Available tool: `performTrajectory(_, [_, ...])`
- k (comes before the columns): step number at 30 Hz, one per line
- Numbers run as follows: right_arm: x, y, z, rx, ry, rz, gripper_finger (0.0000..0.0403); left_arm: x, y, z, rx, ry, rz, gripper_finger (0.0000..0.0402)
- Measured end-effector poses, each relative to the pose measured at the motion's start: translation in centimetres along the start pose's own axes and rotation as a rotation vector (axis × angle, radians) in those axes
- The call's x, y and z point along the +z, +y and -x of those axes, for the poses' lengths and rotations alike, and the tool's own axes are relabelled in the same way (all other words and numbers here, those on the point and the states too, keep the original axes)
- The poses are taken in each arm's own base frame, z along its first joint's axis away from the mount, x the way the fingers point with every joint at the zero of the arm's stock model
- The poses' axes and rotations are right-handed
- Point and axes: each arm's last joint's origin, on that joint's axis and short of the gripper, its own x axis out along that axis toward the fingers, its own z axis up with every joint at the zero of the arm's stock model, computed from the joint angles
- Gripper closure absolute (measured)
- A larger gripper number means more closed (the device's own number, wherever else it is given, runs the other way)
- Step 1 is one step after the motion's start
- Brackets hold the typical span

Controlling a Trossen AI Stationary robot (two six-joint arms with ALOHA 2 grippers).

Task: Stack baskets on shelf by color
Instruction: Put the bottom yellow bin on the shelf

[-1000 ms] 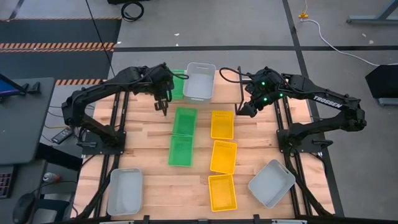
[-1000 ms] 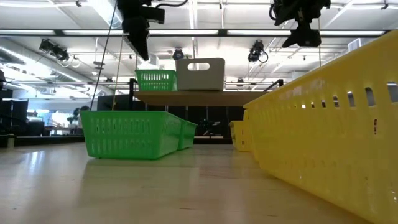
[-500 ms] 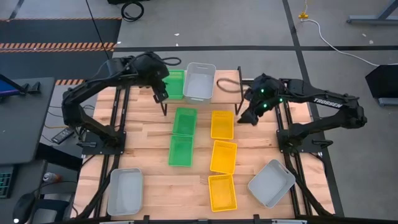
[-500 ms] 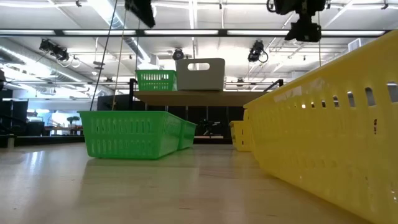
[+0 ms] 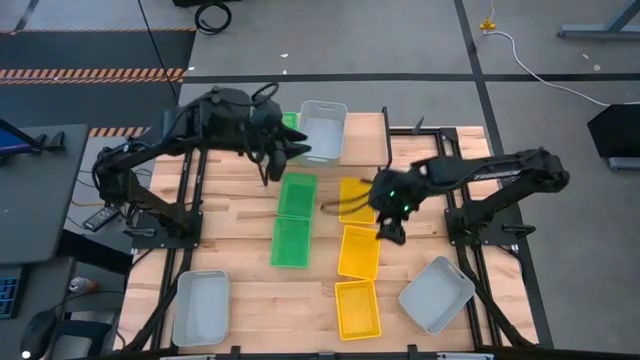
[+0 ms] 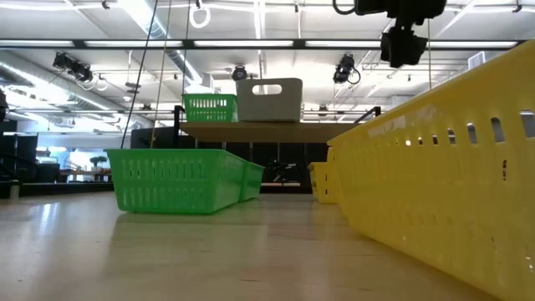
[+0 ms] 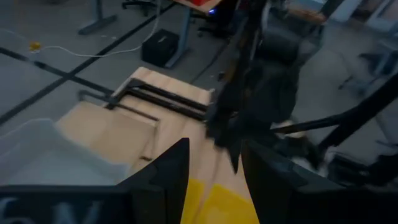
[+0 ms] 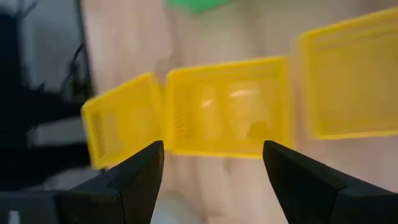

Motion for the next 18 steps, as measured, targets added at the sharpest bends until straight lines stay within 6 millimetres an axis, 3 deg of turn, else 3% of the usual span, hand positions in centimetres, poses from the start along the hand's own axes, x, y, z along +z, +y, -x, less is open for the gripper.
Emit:
performTrajectory(8, [-1.8,4.4,-4.8,0.036,0.167,0.006,0.0124,-1.0,-2.4,0.2,-0.020,0.033,-0.040,0.0257])
performTrajectory(13, [-2.5,7.5,-6.6,0.084,0.113,-0.084,0.0124,-1.6,-3.1,0.3,-0.035,0.073,-0.008,0.0256])
performTrajectory(18, [-3.1,10.3,-7.7,0.138,0.009,-0.069,0.0124,-2.9,-4.4,0.7,-0.056,0.170,0.022,0.0259])
